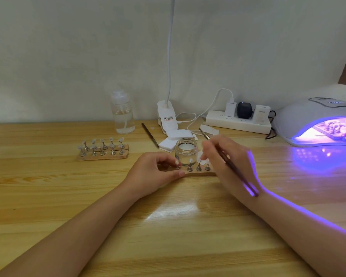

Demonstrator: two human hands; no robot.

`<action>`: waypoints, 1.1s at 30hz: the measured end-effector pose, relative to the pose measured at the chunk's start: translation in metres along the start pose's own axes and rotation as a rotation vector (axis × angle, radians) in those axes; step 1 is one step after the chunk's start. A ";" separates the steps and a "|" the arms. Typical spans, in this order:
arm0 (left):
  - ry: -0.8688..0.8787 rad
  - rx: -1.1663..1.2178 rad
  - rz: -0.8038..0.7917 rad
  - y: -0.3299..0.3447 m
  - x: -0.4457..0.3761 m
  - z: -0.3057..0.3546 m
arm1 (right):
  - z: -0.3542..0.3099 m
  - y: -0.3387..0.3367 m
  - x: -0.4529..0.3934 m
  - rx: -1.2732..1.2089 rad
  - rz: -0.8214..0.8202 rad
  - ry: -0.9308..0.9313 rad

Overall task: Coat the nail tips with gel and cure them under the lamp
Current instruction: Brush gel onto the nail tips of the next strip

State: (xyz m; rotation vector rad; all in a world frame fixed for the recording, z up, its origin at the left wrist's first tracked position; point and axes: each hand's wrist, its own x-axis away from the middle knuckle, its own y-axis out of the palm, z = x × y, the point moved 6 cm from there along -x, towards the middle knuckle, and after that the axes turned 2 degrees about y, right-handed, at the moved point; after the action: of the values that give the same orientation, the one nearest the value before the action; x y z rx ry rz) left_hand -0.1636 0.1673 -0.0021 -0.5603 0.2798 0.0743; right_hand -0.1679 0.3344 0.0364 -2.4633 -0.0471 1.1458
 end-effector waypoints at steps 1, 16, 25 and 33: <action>0.007 0.002 0.003 0.000 0.000 0.000 | -0.003 0.001 -0.001 0.099 -0.004 -0.062; -0.001 0.128 -0.053 -0.003 0.004 0.005 | 0.003 0.018 0.004 0.304 -0.179 -0.151; -0.010 0.150 -0.048 -0.002 0.004 0.005 | 0.001 0.018 0.003 0.251 -0.190 -0.153; 0.016 0.095 -0.058 0.000 0.004 0.005 | -0.004 0.019 0.006 0.269 -0.175 -0.215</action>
State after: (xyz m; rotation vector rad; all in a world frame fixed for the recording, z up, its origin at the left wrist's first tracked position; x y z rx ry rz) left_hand -0.1585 0.1699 0.0009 -0.4748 0.2807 0.0002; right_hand -0.1633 0.3169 0.0271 -2.0529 -0.1573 1.2460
